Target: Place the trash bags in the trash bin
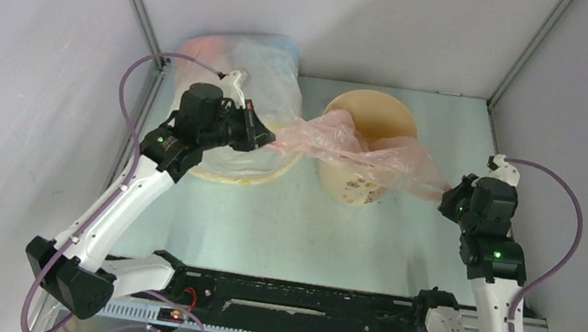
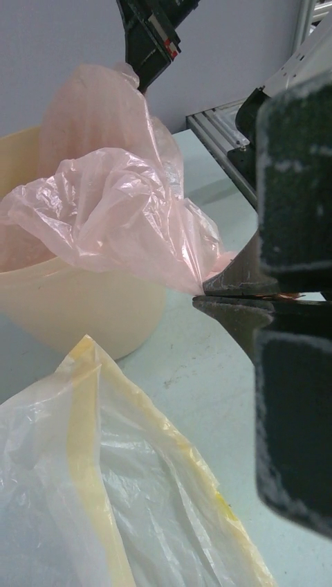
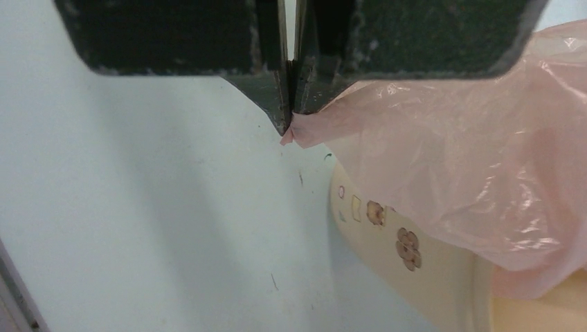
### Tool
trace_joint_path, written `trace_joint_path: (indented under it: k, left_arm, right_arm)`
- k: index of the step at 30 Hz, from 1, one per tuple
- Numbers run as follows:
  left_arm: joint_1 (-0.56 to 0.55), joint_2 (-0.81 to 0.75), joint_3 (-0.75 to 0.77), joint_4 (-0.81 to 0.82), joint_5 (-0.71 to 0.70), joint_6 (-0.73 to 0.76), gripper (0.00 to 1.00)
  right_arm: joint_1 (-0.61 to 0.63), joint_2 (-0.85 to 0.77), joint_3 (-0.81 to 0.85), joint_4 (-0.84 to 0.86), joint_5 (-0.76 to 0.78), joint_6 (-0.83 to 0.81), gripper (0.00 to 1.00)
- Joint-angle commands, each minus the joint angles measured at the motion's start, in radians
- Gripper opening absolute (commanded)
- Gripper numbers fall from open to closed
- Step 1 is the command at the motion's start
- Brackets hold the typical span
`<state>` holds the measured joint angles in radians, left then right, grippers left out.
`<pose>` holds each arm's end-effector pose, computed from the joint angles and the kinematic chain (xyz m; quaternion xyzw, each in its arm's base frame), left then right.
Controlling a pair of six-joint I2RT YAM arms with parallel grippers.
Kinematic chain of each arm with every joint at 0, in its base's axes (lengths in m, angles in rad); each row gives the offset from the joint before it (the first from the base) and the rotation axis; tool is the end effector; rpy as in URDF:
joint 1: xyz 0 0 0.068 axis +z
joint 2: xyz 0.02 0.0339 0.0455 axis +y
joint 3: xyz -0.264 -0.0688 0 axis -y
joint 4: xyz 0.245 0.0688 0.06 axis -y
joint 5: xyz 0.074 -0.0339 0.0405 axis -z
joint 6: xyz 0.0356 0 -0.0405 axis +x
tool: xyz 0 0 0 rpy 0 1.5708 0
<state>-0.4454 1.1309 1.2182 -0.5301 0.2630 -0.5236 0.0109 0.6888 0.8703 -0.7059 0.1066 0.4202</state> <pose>0.2165 -0.1136 0.3871 0.0373 0.8399 -0.3449 0.4173 0.1411 -0.0023 0.3298 0.2019 0.8415 0.0616 0.4973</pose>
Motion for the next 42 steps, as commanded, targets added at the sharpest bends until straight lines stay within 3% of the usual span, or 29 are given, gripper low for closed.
trace_joint_path:
  k: [1,11,14,19,21,26,38,42]
  left_arm:
    - [0.013,-0.001,-0.033,0.078,-0.045,0.008,0.0]
    - [0.014,0.108,-0.051,0.257,-0.129,0.044,0.01]
    - [0.014,0.135,-0.022,0.277,-0.141,0.063,0.06]
    - [0.014,0.214,0.05,0.294,-0.102,0.07,0.19]
    - [0.014,0.251,0.075,0.297,-0.092,0.071,0.22]
    - [0.014,0.345,0.134,0.3,-0.065,0.067,0.22]
    - [0.027,0.519,0.238,0.285,-0.033,0.065,0.21]
    - [0.027,0.574,0.246,0.346,0.071,0.067,0.22]
  right_arm:
    - [-0.003,0.035,-0.045,0.106,0.05,0.011,0.05]
    - [-0.087,0.167,-0.006,0.295,-0.07,0.041,0.11]
    - [-0.102,0.194,0.013,0.336,-0.162,0.024,0.21]
    - [-0.11,0.244,0.051,0.363,-0.23,-0.002,0.52]
    - [-0.114,0.248,0.055,0.385,-0.249,-0.005,0.58]
    - [-0.121,0.292,0.073,0.434,-0.285,0.003,0.61]
    - [-0.158,0.521,0.158,0.44,-0.316,0.06,0.54]
    - [-0.158,0.584,0.159,0.482,-0.377,0.081,0.55]
